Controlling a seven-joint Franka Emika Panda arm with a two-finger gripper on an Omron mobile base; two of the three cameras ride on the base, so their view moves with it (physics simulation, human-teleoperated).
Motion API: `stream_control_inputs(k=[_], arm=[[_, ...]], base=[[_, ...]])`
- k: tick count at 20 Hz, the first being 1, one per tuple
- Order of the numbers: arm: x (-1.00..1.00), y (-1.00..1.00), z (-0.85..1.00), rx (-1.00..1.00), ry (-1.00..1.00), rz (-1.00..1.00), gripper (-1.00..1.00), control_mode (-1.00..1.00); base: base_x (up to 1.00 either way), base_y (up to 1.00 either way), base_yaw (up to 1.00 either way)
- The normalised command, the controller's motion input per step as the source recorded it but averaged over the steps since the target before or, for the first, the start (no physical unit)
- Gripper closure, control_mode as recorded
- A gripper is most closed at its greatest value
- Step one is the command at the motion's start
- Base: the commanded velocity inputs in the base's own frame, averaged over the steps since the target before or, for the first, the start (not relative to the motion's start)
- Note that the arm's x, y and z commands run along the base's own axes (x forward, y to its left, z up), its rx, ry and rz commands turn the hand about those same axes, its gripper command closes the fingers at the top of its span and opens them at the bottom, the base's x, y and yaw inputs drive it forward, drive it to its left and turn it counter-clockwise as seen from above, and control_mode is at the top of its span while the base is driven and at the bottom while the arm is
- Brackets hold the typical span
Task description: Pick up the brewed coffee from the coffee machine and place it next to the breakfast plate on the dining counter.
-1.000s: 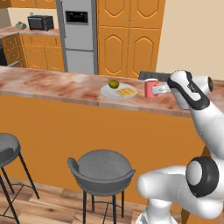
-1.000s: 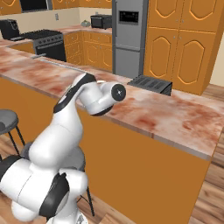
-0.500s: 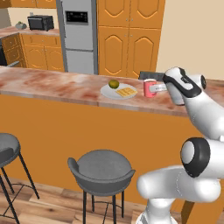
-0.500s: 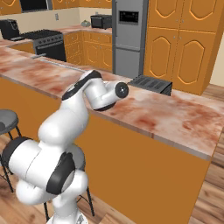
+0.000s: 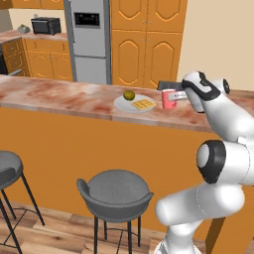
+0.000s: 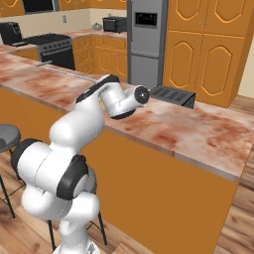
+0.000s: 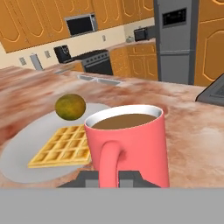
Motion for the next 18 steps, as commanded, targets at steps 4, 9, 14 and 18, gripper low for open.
stream_control_inputs(k=[4,9,14,18], arm=[[0.25,0.0,-0.36,0.0,0.0,0.0,1.0,-1.0],[0.04,0.0,-0.58,0.0,-0.02,0.0,1.0,-1.0],[0.09,0.06,-0.43,-0.02,-0.02,0.0,-1.0,-1.0],[0.0,0.02,-0.05,0.0,0.0,0.0,-1.0,-1.0]], base=[[0.0,0.0,0.0],[0.0,0.0,0.0],[0.0,0.0,0.0],[0.0,0.0,0.0]])
